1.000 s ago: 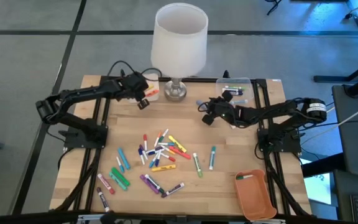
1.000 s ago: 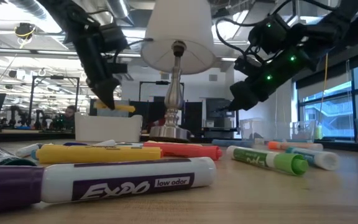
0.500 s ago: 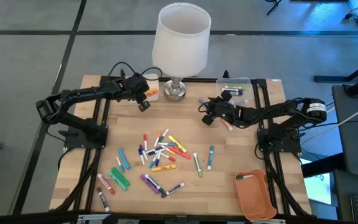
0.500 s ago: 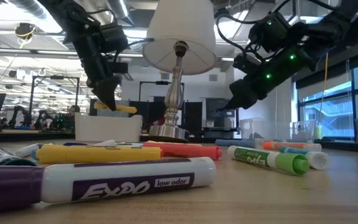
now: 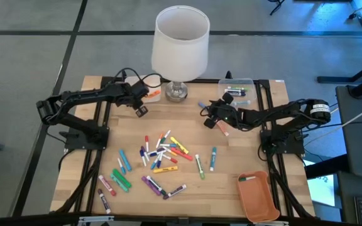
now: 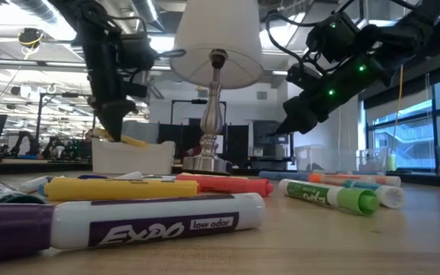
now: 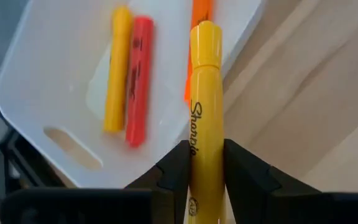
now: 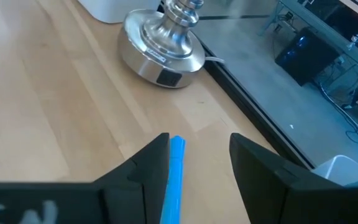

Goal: Pick & Place Markers
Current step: Put the yellow highlighter into the white bin

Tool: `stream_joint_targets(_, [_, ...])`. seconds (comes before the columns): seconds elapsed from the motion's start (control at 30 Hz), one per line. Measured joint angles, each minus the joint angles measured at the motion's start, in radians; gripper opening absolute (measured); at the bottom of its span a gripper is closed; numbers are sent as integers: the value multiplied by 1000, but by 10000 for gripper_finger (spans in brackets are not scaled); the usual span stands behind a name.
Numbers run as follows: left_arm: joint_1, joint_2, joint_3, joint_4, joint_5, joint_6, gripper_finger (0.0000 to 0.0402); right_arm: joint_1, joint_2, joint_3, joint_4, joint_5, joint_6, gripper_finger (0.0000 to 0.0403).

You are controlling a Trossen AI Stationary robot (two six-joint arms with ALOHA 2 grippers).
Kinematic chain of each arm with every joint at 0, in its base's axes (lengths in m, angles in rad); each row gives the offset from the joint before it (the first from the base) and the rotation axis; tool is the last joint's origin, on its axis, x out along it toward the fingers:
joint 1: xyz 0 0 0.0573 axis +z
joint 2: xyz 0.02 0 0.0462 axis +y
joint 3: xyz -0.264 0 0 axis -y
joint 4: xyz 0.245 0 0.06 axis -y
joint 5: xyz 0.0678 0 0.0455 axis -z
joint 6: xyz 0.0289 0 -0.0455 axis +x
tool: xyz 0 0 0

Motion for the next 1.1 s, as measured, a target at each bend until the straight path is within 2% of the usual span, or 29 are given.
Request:
stream_joint_targets(0.43, [0,-12,0,-112,-15,-86,84,8,0,1,-37,-1,14,168])
stream_joint_targets(0.6, [13,-41,0,-27,-85,-35,86,8,0,0,-37,-1,15,168])
stream_joint_targets(0.87, [120,-19,1,158,-81,132,83,8,0,0,-37,-1,22,168])
stream_joint_targets(1.1, [220,33,1,218,-35,134,94,8,0,0,-37,-27,24,168])
